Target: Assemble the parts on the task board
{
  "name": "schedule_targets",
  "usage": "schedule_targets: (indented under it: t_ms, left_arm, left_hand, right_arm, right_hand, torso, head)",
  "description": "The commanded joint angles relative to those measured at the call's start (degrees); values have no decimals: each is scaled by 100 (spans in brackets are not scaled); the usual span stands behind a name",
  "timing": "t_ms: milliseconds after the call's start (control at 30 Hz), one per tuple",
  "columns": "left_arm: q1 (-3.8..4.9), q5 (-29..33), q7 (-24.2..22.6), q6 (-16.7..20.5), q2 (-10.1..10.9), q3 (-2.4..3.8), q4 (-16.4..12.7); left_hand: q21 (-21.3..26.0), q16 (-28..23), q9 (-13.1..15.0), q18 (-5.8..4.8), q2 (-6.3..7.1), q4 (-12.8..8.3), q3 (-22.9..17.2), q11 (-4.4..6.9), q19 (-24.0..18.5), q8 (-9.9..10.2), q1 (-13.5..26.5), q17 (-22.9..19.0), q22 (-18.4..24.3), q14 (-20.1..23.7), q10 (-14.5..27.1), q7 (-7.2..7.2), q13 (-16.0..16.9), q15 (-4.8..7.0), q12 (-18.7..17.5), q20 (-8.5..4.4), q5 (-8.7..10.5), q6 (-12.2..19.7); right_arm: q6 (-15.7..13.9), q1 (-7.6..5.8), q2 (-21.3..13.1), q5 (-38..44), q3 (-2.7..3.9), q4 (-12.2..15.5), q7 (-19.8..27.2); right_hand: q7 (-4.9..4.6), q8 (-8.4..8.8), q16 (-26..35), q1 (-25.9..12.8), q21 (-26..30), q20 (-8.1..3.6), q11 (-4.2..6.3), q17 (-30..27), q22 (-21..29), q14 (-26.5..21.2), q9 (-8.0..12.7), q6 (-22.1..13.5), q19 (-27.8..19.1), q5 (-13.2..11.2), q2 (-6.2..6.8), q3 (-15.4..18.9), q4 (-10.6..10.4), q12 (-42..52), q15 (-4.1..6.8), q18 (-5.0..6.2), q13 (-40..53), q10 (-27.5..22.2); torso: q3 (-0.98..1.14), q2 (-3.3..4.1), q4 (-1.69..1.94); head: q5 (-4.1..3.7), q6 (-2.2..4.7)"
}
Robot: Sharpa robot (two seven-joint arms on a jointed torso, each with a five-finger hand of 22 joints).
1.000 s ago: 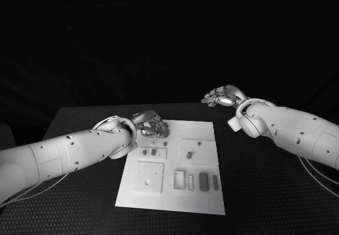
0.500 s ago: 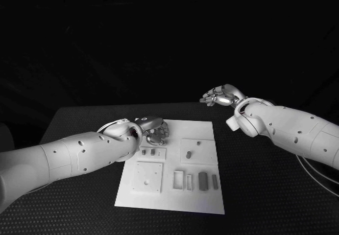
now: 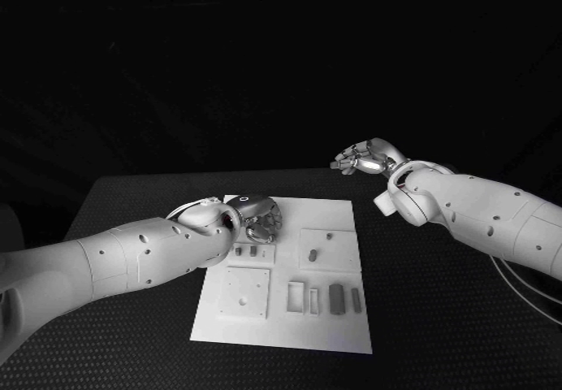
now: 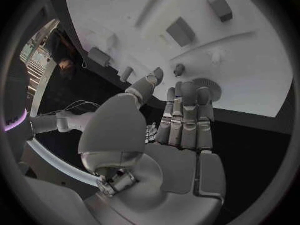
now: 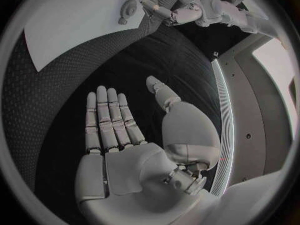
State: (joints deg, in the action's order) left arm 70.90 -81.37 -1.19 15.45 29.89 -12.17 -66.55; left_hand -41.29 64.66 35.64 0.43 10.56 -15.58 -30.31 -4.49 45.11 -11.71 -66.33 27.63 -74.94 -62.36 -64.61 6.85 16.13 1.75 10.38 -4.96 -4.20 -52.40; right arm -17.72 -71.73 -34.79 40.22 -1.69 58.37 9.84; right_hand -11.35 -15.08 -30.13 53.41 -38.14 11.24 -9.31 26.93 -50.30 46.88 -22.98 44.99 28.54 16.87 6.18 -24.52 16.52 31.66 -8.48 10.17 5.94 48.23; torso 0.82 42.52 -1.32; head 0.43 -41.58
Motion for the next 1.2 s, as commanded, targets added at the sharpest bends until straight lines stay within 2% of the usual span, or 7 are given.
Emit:
schedule_targets:
  t_ms: [33, 300, 433, 633, 800, 967, 1200]
  left_arm:
    - [-26, -98, 106, -179, -61, 2, 90]
    - [-142, -102, 94, -117, -177, 6, 326]
    - [-158, -102, 78, -94, -194, 6, 370]
    - [-169, -94, 66, -104, -216, 6, 428]
    - [-172, -75, 64, -167, -217, 7, 432]
    - [-172, -76, 71, -282, -215, 7, 423]
    - [-173, -76, 34, -337, -217, 7, 434]
  left_hand:
    - [-43, 72, -8, 10, -52, 22, -36, 0, 51, -32, -4, 30, -113, -64, -32, -10, -10, 16, -33, -262, -50, -28]
    - [-89, 214, -43, 23, -157, 26, -92, -1, 80, -71, -36, 91, -120, -69, -53, -30, -42, 15, -107, -263, -91, -88]
    - [-95, 239, -56, 27, -198, 38, -112, -13, 78, -77, -35, 98, -119, -70, -58, -20, -52, 6, -131, -256, -96, -98]
    - [-100, 264, -77, 32, -262, 74, -131, -23, 75, -78, -7, 102, -117, -67, -56, -15, -68, -5, -168, -245, -97, -97]
    - [-109, 317, -97, 44, -333, 111, -150, -25, 78, -86, 17, 117, -115, -95, -72, -12, -81, -6, -200, -240, -100, -107]
    - [-188, 491, -104, 71, -424, 104, -174, 36, 150, -181, -13, 177, -129, -197, -308, 21, -50, 53, -141, -276, -102, -276]
    - [-278, 614, -103, 76, -458, 50, -193, 101, 211, -278, -61, 213, -132, -241, -559, 1, -3, 116, -61, -326, -101, -475]
  right_arm:
    - [46, 2, -2, 2, 3, 23, 51]
    - [51, 1, -17, 2, 3, 53, 50]
    - [52, 1, -24, 2, 3, 59, 49]
    - [54, 1, -24, 2, 3, 70, 50]
    - [57, 1, -20, 2, 3, 69, 50]
    - [61, 1, -22, 2, 3, 67, 49]
    - [65, 1, -19, 2, 3, 65, 50]
  right_hand:
    - [-91, -31, -31, -46, 21, 34, -12, -6, -8, -48, 8, -20, -3, 22, 5, -29, -11, 40, -6, 67, -6, 32]
    - [-91, -32, -33, -48, 22, 35, -12, -9, -10, -49, 9, -19, -3, 27, 5, -29, -11, 42, -5, 68, -10, 32]
    - [-90, -33, -34, -49, 22, 36, -12, -10, -10, -49, 10, -18, -3, 28, 5, -29, -11, 43, -5, 69, -12, 32]
    - [-90, -33, -36, -52, 23, 36, -12, -11, -12, -48, 11, -17, -2, 29, 4, -29, -12, 45, -5, 69, -14, 33]
    - [-90, -34, -37, -53, 23, 37, -11, -13, -13, -48, 12, -16, -2, 30, 3, -29, -13, 46, -4, 70, -16, 34]
    - [-90, -35, -38, -56, 23, 38, -11, -14, -13, -48, 12, -16, -2, 30, 4, -29, -13, 47, -4, 70, -18, 34]
    - [-90, -36, -40, -59, 24, 39, -11, -16, -15, -49, 14, -15, -2, 30, 3, -28, -14, 49, -3, 71, -21, 34]
  torso:
    - [2, 2, 0]
    - [2, 5, 0]
    - [2, 6, -9]
    - [6, -3, 6]
    - [0, -8, 12]
    - [1, -8, 9]
    - [1, -7, 13]
  head:
    - [-15, -7]
    - [-29, -17]
    - [-34, -21]
    - [-47, -37]
    - [-54, -47]
    - [-62, -64]
    - [-71, -69]
